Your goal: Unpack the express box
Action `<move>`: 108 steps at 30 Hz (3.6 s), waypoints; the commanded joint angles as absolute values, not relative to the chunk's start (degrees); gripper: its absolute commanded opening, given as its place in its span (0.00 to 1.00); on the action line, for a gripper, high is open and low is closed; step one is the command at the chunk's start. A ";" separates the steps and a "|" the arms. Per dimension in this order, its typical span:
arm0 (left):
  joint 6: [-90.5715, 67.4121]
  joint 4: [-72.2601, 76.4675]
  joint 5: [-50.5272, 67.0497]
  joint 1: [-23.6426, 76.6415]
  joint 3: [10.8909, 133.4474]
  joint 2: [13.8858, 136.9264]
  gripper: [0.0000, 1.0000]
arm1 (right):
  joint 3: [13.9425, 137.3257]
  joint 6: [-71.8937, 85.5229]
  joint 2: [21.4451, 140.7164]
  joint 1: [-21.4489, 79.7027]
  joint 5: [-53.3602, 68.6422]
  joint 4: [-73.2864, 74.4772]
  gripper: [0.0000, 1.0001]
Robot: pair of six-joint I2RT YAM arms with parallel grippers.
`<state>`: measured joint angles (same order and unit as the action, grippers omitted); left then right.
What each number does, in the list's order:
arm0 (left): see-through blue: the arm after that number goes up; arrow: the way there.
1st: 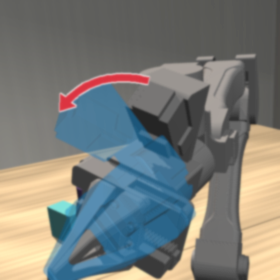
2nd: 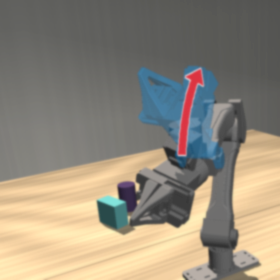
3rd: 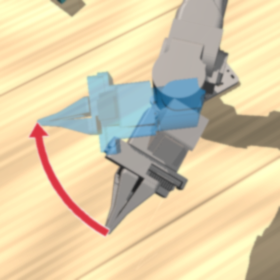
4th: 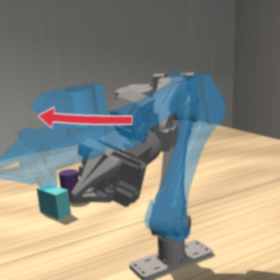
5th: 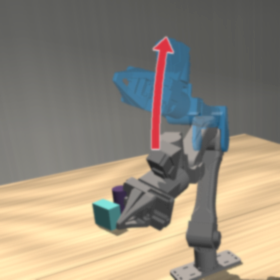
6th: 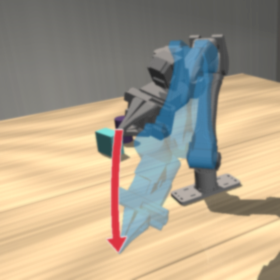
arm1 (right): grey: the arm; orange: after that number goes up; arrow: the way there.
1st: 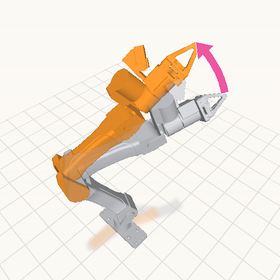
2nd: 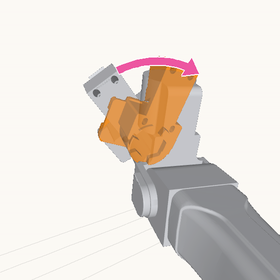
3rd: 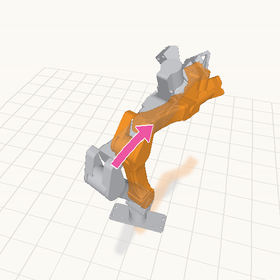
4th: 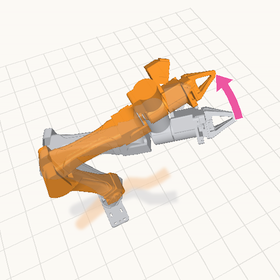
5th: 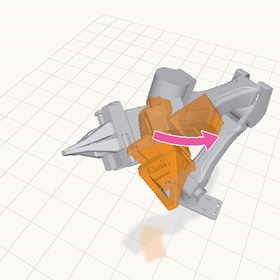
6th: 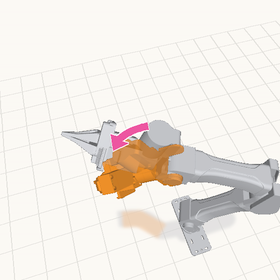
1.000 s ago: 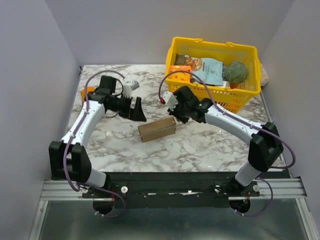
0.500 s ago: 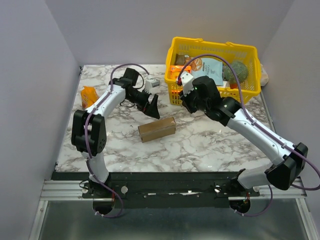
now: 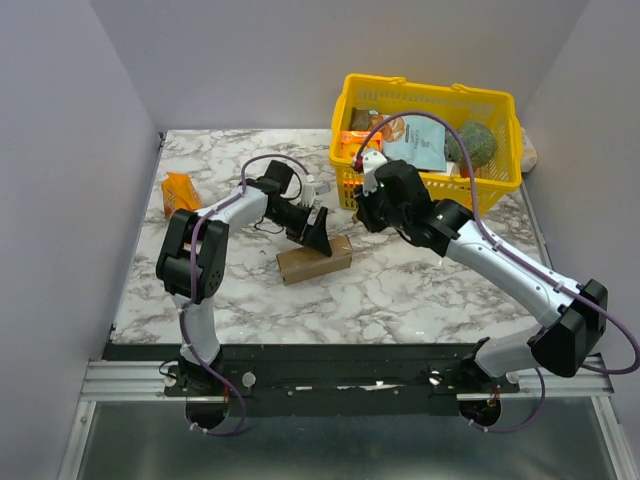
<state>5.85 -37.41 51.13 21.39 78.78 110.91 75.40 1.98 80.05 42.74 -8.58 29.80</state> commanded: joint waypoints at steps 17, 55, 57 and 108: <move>-5.18 -26.28 47.46 21.36 70.93 114.43 0.98 | 69.61 6.33 83.14 47.20 -17.22 23.03 0.00; -8.87 -23.82 47.90 21.27 70.40 116.54 0.98 | 73.21 8.00 87.71 47.20 -12.92 28.90 0.00; -9.14 -23.56 48.51 21.27 70.40 116.98 0.98 | 73.48 8.17 87.37 47.20 -13.18 29.35 0.00; -7.82 -24.96 48.96 21.27 71.10 118.92 0.98 | 72.07 -2.81 88.42 45.79 -14.59 21.45 0.01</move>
